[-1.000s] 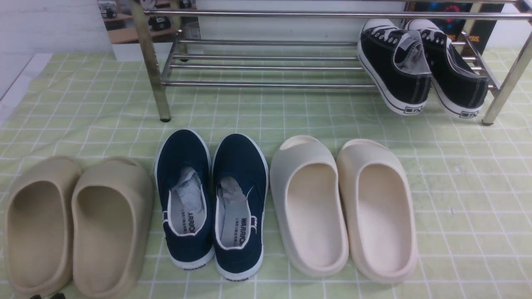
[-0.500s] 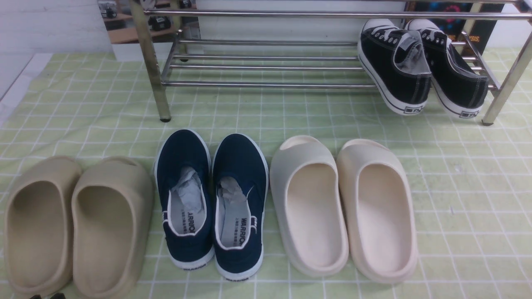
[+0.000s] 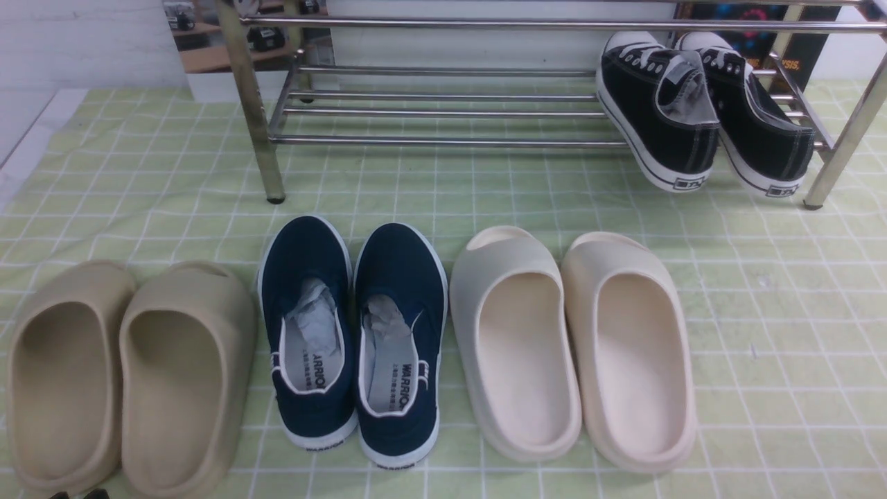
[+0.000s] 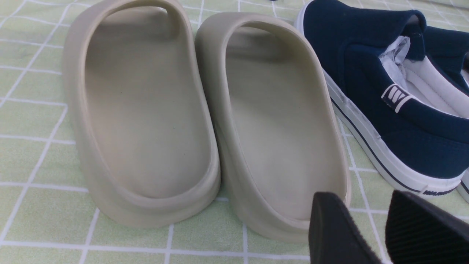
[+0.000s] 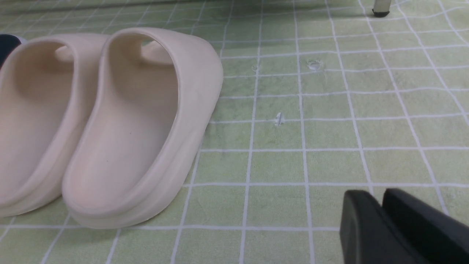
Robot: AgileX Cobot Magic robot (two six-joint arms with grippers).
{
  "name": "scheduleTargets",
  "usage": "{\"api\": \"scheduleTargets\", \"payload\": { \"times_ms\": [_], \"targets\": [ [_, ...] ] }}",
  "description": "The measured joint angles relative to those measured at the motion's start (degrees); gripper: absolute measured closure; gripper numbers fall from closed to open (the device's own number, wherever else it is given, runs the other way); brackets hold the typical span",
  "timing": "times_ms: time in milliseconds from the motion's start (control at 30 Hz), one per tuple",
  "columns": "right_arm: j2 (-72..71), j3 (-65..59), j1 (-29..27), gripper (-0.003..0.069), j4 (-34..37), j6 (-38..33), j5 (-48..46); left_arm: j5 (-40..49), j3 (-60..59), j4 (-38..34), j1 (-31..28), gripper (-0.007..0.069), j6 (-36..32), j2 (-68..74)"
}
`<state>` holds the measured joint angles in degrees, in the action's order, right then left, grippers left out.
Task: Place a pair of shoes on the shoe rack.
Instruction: Use the left arm to grab the shoe closest to it
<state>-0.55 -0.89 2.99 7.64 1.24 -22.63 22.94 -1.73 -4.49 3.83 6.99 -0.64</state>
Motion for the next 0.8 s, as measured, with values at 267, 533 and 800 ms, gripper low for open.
{"api": "scheduleTargets", "payload": {
  "times_ms": [267, 533, 800],
  "targets": [
    [0.00, 0.00, 0.00, 0.0537, 0.00, 0.00, 0.00, -0.06, 0.00, 0.59, 0.00, 0.0386, 0.00, 0.00],
    [0.00, 0.00, 0.00, 0.0527, 0.00, 0.02, 0.00, -0.06, 0.00, 0.53, 0.00, 0.0386, 0.00, 0.00],
    [0.00, 0.00, 0.00, 0.0517, 0.00, -0.03, 0.00, -4.18, 0.00, -1.61, 0.00, 0.0386, 0.00, 0.00]
  ]
}}
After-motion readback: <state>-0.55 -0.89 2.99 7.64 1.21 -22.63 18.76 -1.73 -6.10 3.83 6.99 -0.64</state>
